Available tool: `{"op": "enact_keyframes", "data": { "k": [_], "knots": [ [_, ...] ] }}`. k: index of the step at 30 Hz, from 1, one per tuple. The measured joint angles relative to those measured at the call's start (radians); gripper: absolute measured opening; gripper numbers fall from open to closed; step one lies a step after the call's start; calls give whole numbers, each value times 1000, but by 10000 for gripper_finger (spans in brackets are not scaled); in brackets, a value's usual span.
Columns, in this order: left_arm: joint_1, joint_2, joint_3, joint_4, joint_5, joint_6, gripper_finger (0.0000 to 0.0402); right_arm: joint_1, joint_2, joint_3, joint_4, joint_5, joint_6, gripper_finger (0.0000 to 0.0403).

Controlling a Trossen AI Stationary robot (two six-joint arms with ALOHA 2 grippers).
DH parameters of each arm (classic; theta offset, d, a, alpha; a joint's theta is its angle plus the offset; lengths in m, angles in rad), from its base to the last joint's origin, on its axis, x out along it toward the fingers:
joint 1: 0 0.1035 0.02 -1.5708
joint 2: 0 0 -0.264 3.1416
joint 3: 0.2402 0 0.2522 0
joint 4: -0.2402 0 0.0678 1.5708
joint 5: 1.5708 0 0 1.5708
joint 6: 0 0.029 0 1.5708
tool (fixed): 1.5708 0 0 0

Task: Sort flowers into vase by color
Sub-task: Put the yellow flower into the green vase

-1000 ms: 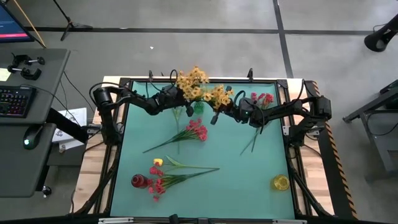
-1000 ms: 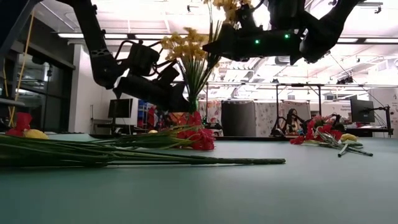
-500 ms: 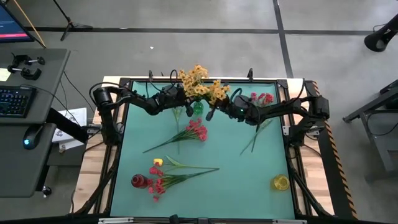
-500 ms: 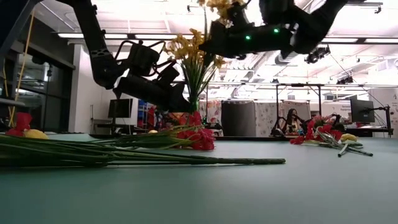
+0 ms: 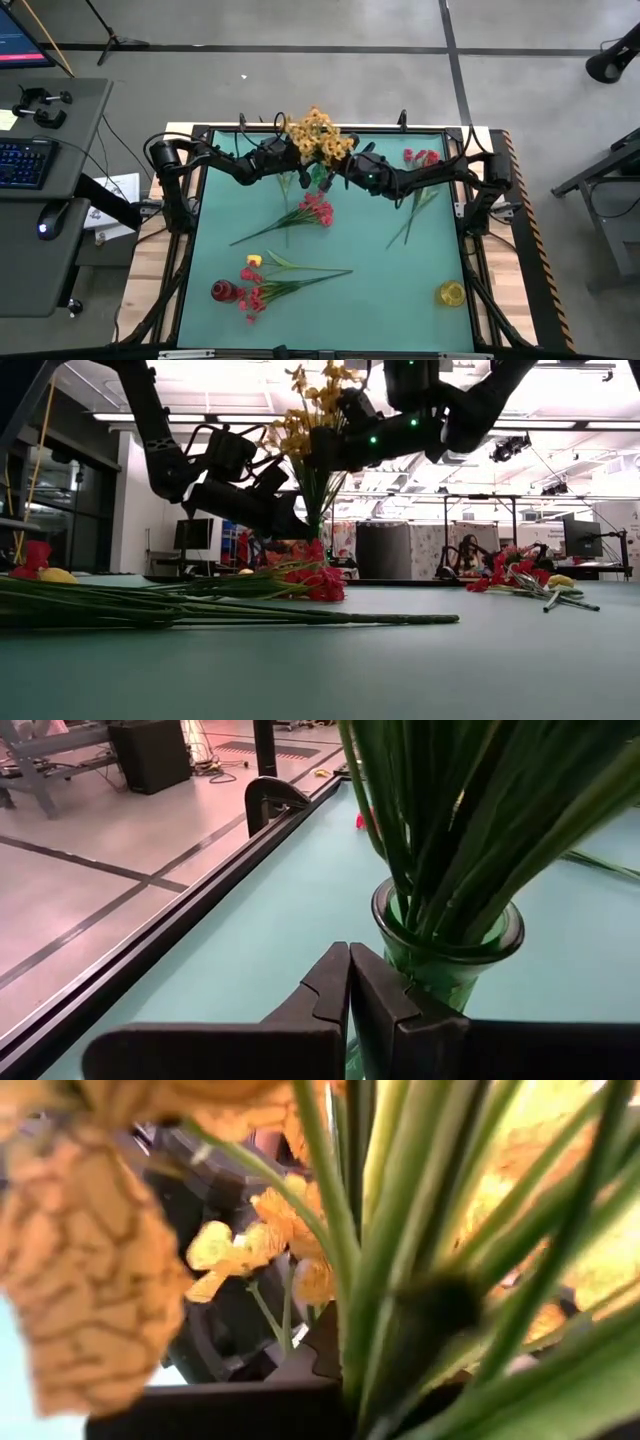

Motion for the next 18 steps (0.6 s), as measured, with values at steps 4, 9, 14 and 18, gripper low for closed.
{"op": "enact_keyframes", "data": {
  "k": [4, 9, 14, 18],
  "knots": [
    [0, 0, 0, 0, 0, 0, 0, -4, 0, 1, -36, -1, 28, 0],
    [0, 0, 0, 0, 0, -2, 0, -16, 0, 1, -72, -35, 66, 0],
    [0, 0, 0, 0, -1, -2, 0, -30, 0, 1, -80, -73, 97, 0],
    [0, 0, 0, 0, -3, -3, 0, -42, -1, 1, -110, -106, 129, 0]
  ]
}}
